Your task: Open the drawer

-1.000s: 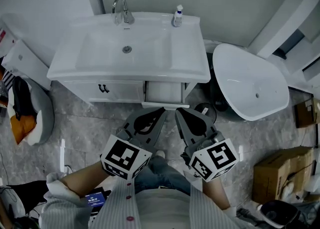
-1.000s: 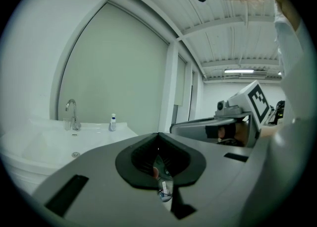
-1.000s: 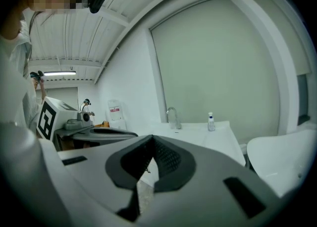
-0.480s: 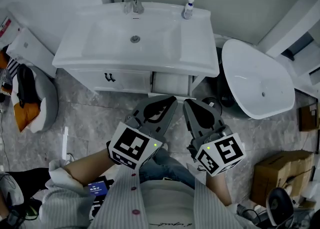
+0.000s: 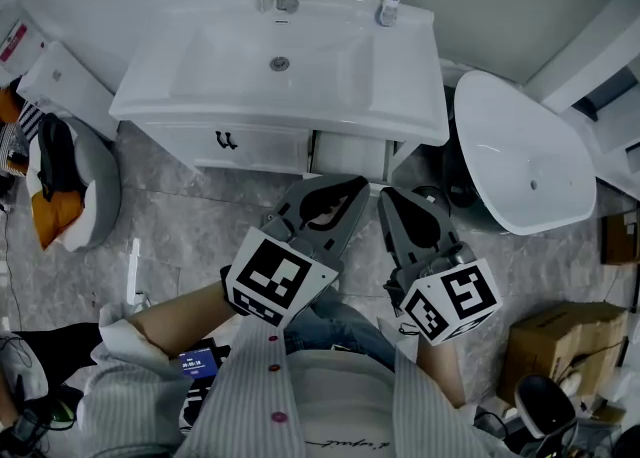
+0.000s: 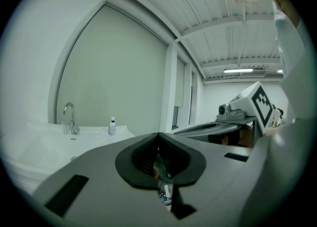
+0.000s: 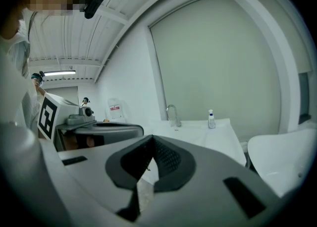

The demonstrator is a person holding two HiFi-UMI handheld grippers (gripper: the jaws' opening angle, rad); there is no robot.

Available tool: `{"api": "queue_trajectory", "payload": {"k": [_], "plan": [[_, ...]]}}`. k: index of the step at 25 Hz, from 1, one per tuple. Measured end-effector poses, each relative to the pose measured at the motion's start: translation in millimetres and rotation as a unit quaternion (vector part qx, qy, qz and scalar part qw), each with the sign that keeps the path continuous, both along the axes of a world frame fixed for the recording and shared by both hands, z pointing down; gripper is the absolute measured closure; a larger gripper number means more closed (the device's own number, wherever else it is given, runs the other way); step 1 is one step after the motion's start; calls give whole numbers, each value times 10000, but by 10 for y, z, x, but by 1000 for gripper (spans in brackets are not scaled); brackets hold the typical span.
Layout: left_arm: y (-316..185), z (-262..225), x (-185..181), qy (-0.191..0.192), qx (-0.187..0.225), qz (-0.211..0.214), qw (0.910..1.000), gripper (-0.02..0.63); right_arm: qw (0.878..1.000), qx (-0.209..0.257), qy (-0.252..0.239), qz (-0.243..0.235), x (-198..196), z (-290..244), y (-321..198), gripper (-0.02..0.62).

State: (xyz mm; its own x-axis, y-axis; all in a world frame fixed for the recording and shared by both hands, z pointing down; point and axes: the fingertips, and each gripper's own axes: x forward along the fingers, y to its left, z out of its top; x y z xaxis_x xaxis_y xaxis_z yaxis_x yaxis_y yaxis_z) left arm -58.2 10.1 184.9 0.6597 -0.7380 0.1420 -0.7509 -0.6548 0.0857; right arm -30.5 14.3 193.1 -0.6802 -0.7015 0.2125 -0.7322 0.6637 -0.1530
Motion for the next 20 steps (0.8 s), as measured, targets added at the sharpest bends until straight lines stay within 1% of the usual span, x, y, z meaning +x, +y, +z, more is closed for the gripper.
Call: {"api": "queue_trajectory", "payload": {"k": [20], "plan": [[41, 94, -74, -4, -68, -49, 10000, 589, 9999, -125, 22, -86, -75, 100, 42, 588]]}}
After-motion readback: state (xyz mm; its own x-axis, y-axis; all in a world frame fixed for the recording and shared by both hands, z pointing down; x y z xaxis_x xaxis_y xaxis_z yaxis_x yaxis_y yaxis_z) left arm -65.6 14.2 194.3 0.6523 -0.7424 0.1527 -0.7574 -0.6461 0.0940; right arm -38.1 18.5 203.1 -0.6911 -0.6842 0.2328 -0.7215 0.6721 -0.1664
